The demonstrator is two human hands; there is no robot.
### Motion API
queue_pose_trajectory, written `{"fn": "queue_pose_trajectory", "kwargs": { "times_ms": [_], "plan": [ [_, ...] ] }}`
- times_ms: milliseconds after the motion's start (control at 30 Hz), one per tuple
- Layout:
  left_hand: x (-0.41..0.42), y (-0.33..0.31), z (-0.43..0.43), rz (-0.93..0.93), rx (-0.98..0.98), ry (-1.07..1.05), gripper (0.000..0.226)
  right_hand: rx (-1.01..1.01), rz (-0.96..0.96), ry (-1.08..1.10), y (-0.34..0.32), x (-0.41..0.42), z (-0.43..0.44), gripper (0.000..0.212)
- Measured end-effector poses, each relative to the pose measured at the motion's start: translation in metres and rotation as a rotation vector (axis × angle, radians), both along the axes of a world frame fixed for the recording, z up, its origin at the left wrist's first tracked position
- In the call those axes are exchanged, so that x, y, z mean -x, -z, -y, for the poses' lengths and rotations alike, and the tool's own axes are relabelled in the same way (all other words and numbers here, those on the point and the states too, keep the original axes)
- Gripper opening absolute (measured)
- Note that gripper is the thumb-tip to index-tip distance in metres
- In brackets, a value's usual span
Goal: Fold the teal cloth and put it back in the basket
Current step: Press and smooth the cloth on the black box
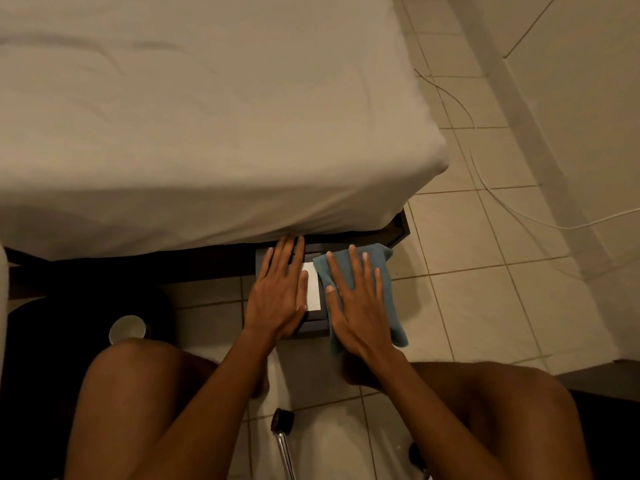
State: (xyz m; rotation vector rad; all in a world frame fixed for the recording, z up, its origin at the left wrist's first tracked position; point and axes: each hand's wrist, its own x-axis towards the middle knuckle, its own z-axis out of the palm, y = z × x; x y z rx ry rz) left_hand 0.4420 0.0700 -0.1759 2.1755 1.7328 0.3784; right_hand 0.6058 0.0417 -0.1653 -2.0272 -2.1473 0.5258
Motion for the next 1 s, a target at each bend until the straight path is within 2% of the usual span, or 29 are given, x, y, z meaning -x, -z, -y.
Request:
{"fn": "queue_pose_trajectory", "kwargs": {
  "times_ms": [133, 333, 533, 700, 1000],
  "plan": [
    [0.000, -0.002, 0.000, -0.003, -0.007, 0.015, 0.059, -0.004, -0.077, 0.026, -0.001, -0.006, -0.030, 0.055],
    [0.002, 0.000, -0.002, -0.009, -0.013, 0.018, 0.059, -0.019, -0.009, 0.092, 0.003, 0.004, -0.002, 0.059],
    [0.004, 0.002, -0.001, -0.006, -0.021, 0.034, 0.060, -0.040, -0.014, 0.208, -0.001, 0.016, -0.026, 0.060],
    [0.003, 0.001, -0.001, -0.026, -0.007, 0.031, 0.060, -0.036, -0.070, 0.117, -0.001, -0.005, -0.029, 0.063],
    [-0.011, 0.003, 0.004, 0.002, -0.007, -0.050, 0.059, -0.045, 0.029, 0.072, 0.001, -0.010, -0.024, 0.066]
  ]
}}
